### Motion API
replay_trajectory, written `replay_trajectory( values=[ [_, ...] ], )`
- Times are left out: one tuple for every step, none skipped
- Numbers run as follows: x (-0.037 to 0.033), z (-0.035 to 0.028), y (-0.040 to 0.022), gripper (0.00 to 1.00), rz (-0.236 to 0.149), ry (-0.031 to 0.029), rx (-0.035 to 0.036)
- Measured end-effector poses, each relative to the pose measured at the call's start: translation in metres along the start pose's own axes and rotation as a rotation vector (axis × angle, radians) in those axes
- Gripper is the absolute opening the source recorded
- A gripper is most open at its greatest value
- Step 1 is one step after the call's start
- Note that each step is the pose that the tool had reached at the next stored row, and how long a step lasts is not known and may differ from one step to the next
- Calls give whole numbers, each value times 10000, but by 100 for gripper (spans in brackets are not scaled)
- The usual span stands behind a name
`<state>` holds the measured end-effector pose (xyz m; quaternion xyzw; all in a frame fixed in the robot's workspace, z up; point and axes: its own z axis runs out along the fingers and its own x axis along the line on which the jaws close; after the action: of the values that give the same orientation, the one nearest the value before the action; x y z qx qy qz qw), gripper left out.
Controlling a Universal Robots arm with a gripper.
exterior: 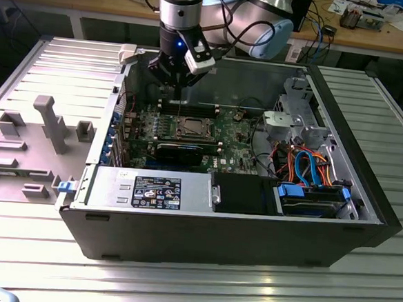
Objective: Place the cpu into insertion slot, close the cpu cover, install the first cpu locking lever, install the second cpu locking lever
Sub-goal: 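Install the first cpu locking lever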
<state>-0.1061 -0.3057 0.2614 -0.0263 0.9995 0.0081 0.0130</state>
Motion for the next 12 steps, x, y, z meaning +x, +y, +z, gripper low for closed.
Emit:
replay_trajectory(
  values=[
    [-19, 2, -1, 11, -1, 0, 0],
    [-34, 4, -1, 11, 0, -1, 2],
    [-43, 6, -1, 11, 0, 0, 2],
    [-51, 7, -2, 11, -1, -1, 3],
    [-59, 9, -2, 11, -1, -1, 3],
    [-61, 10, -3, 11, -1, 0, 3],
    [-61, 10, -3, 11, 1, 1, 5],
    [-61, 11, -2, 11, 1, 0, 3],
    [-62, 11, -2, 11, 1, 0, 3],
    [-65, 12, -3, 11, 0, 0, 2],
    [-76, 13, -3, 11, 0, -1, -14],
    [-77, 19, -5, 11, 4, -7, -136]
  ],
)
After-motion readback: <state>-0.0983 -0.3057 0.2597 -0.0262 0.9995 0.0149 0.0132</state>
